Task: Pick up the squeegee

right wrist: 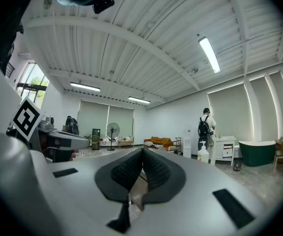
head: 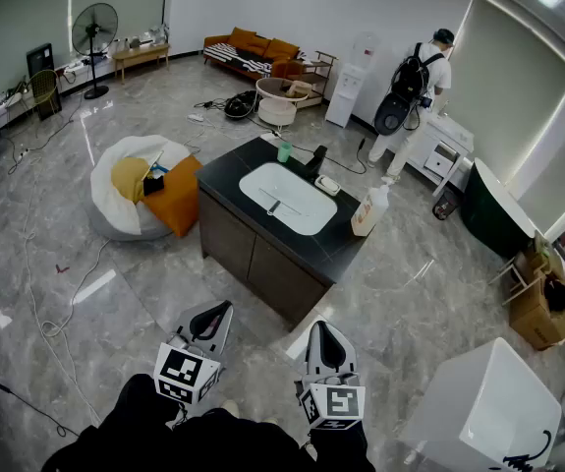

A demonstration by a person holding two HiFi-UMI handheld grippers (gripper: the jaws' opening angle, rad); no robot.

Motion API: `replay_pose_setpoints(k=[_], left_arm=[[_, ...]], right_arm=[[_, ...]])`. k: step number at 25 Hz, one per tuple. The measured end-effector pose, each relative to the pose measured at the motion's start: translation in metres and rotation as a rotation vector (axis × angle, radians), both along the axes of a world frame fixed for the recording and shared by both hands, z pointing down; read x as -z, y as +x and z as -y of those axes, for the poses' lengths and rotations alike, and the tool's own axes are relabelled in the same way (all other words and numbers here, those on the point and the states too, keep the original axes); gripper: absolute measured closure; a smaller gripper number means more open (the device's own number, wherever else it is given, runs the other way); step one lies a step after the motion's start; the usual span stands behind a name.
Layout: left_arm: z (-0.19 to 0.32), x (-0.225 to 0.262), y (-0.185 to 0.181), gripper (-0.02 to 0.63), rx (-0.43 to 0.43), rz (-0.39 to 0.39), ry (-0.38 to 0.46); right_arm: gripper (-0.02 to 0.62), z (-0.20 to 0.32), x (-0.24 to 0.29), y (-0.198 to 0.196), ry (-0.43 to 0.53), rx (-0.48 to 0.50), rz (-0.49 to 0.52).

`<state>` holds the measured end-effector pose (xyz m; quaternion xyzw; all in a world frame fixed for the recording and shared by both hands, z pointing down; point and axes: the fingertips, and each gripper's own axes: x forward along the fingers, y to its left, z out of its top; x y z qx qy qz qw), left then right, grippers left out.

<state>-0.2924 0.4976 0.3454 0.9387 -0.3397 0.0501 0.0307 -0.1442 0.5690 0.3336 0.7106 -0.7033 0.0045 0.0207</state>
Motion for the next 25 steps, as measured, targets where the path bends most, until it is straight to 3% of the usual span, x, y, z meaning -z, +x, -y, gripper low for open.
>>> replay_pose_setpoints(k=[14, 25], left_arm=[[0.021, -0.002, 0.008, 0.583, 0.006, -0.006, -0.004], [0.088, -0.013, 0.034, 0.583, 0.056, 0.017, -0.009]], right_arm=[[0.578, 0.022, -0.007, 0.011, -0.018, -0.006, 0.003], [0.578, 0.097, -0.023, 0.042, -0.024, 0.034, 0.026]])
